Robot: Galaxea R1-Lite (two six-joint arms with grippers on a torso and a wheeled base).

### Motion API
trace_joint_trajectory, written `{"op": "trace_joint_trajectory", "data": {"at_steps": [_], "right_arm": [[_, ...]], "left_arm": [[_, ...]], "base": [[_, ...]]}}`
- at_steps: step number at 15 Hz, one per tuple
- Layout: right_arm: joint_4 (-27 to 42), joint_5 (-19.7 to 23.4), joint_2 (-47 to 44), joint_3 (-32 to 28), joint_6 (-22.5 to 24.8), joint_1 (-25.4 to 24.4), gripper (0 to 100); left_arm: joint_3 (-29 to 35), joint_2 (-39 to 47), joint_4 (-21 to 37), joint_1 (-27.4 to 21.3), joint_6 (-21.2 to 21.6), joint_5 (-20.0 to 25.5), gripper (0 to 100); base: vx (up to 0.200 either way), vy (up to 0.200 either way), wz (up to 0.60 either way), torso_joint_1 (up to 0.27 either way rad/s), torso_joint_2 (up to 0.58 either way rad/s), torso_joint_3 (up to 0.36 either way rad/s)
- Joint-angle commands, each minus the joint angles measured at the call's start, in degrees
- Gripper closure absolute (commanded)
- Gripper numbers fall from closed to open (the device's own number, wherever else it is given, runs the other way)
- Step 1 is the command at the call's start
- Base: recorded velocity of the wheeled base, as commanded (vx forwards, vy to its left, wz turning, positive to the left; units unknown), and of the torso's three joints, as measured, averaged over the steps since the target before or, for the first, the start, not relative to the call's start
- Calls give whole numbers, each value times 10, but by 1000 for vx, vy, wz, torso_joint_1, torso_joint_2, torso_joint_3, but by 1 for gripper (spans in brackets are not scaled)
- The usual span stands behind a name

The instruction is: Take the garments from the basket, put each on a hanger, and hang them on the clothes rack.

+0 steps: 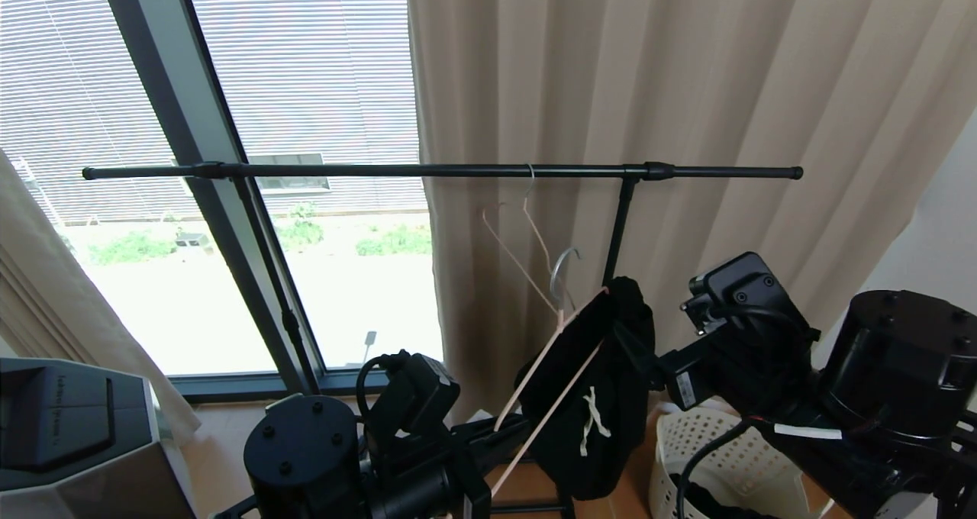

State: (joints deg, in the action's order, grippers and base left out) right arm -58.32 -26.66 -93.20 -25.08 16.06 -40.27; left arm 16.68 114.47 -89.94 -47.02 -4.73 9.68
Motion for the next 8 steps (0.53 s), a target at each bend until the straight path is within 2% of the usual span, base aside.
{"op": "trace_joint_trajectory", "data": {"at_steps": [1, 5, 8], "right_arm": [[0, 5, -30, 0, 0, 24, 0], [-10, 0, -104, -16, -3, 34, 0], [-10, -4, -143, -48, -30, 52, 0]], "left_arm": [[0, -1, -1, 0, 0, 0, 100], [0, -1, -1, 0, 0, 0, 100], [-1, -4, -1, 0, 0, 0, 100]], "base": [[0, 0, 0, 0, 0, 0], [0, 0, 0, 0, 0, 0], [0, 0, 0, 0, 0, 0]]}}
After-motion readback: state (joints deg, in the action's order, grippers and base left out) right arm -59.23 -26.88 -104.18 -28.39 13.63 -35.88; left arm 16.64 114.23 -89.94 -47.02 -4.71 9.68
